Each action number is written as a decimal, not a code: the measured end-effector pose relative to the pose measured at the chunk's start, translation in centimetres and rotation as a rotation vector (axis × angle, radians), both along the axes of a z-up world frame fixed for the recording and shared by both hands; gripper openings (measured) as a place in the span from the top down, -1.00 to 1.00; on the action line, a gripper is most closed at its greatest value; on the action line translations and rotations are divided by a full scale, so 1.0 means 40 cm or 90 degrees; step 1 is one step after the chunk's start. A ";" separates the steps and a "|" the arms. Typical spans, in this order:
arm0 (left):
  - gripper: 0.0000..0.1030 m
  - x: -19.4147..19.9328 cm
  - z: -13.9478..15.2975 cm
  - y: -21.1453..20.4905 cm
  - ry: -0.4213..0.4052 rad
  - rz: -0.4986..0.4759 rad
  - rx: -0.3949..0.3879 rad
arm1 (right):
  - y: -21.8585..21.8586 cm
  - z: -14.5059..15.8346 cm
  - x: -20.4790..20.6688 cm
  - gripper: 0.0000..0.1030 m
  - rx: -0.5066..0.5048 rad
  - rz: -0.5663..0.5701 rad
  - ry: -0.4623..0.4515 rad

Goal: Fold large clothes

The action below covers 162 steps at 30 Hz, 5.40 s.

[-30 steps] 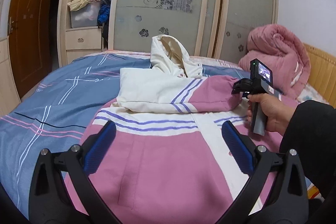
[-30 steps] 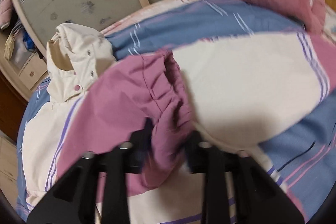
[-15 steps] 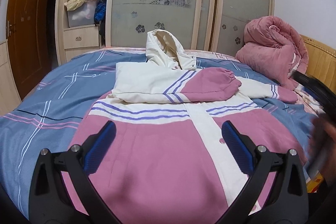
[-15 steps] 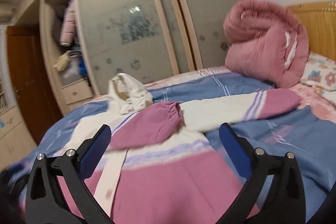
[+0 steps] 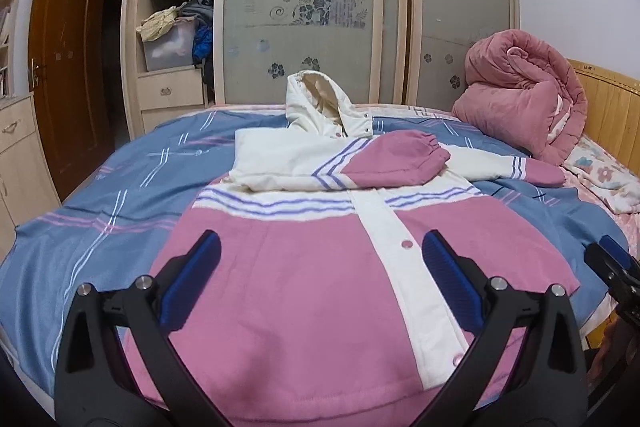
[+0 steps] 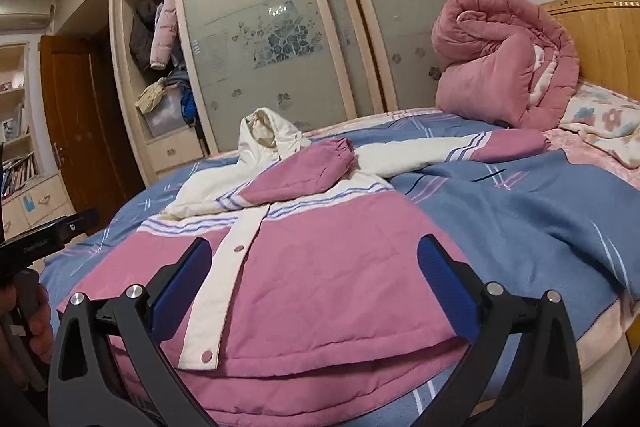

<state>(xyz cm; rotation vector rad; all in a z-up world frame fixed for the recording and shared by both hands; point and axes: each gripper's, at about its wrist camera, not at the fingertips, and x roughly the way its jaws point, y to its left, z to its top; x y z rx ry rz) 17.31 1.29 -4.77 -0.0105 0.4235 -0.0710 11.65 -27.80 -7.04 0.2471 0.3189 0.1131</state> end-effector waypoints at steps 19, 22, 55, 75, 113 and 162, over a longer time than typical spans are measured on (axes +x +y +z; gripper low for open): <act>-0.96 -0.018 -0.067 0.004 0.023 -0.010 0.021 | -0.002 -0.009 -0.006 -0.97 -0.009 -0.002 0.007; -0.96 -0.018 -0.069 0.007 0.024 -0.011 0.021 | -0.003 -0.011 -0.003 -0.97 -0.014 0.001 0.009; -0.96 0.004 -0.085 -0.006 0.039 -0.041 -0.001 | -0.285 0.032 0.111 -0.97 0.177 -0.099 0.082; -0.96 0.049 -0.110 -0.013 0.072 -0.039 0.014 | -0.987 -0.181 0.628 -0.35 0.533 -0.287 0.166; -0.96 0.048 -0.094 0.057 0.063 -0.018 -0.030 | 0.324 0.191 0.944 0.87 -0.232 0.114 0.067; -0.96 -0.024 -0.090 -0.003 0.042 0.021 0.044 | 0.017 -0.036 0.000 -0.97 -0.019 0.060 -0.008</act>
